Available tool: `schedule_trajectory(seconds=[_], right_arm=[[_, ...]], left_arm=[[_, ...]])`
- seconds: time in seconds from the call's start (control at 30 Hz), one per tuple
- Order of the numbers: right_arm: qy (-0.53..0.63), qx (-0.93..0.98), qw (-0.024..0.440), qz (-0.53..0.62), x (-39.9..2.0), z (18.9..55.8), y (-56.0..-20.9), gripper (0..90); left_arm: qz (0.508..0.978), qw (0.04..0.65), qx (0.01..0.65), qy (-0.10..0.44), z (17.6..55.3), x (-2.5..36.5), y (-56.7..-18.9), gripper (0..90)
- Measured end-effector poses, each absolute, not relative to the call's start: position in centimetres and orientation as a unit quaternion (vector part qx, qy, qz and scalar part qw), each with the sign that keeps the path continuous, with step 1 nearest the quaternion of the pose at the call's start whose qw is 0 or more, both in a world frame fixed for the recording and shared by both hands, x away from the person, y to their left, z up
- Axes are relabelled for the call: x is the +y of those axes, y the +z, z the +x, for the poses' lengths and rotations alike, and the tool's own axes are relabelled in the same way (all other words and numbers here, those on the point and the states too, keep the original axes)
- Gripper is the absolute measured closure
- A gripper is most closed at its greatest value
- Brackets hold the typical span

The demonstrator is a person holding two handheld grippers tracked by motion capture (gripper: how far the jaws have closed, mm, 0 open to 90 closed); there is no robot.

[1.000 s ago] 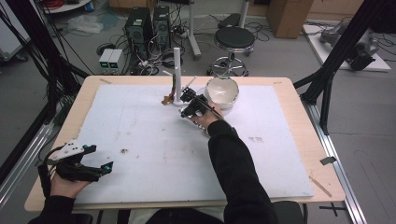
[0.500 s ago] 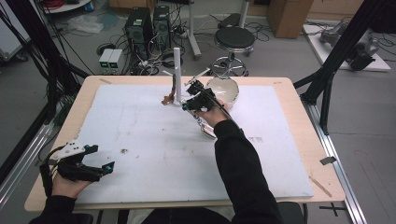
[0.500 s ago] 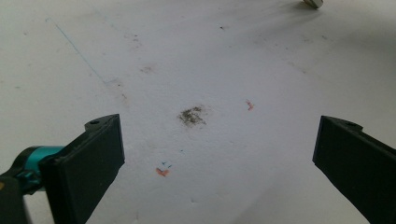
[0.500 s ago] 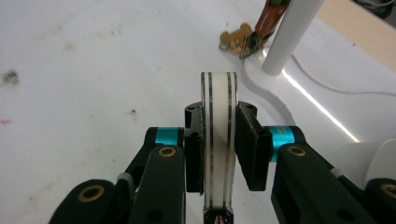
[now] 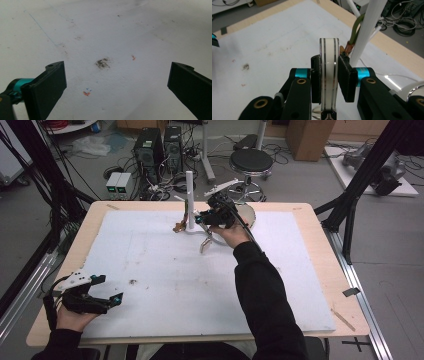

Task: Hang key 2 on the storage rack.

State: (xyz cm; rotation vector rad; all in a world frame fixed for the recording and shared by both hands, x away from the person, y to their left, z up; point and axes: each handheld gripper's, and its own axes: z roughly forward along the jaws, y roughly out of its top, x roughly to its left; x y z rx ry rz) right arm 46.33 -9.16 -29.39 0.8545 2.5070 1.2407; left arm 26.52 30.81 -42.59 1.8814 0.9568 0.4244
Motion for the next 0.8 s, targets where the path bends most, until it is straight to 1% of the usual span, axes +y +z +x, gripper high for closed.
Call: schedule_trajectory(seconds=[0.13, 0.33, 0.8], right_arm=[[0.426, 0.851, 0.11, 0.288, -9.3, 46.4, -28.5, 74.2], [0.438, 0.847, 0.098, 0.285, -9.4, 46.6, -27.9, 74.2], [0.455, 0.843, 0.094, 0.27, -7.9, 47.5, -24.9, 74.1]], left_arm=[[0.771, 0.474, 0.39, 0.172, 26.5, 30.8, -42.6, 2.5], [0.769, 0.476, 0.39, 0.174, 26.6, 30.8, -42.6, 2.5], [0.769, 0.479, 0.387, 0.173, 26.7, 30.8, -42.5, 2.5]])
